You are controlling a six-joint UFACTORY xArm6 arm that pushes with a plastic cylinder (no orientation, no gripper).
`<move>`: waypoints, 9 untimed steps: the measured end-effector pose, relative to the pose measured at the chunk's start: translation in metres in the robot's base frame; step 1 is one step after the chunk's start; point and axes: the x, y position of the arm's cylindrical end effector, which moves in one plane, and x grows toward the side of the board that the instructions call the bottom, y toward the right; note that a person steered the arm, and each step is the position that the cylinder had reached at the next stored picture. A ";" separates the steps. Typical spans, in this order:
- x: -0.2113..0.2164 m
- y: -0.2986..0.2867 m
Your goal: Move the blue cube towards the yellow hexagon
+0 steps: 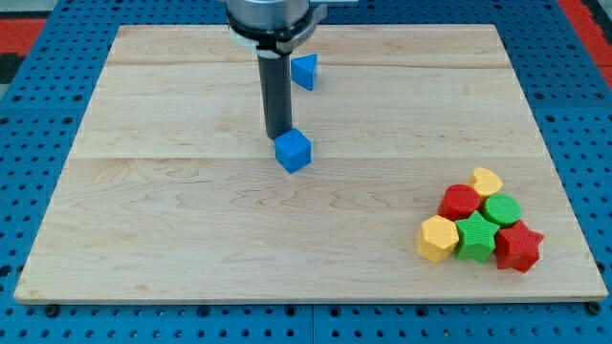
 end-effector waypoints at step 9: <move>0.085 0.091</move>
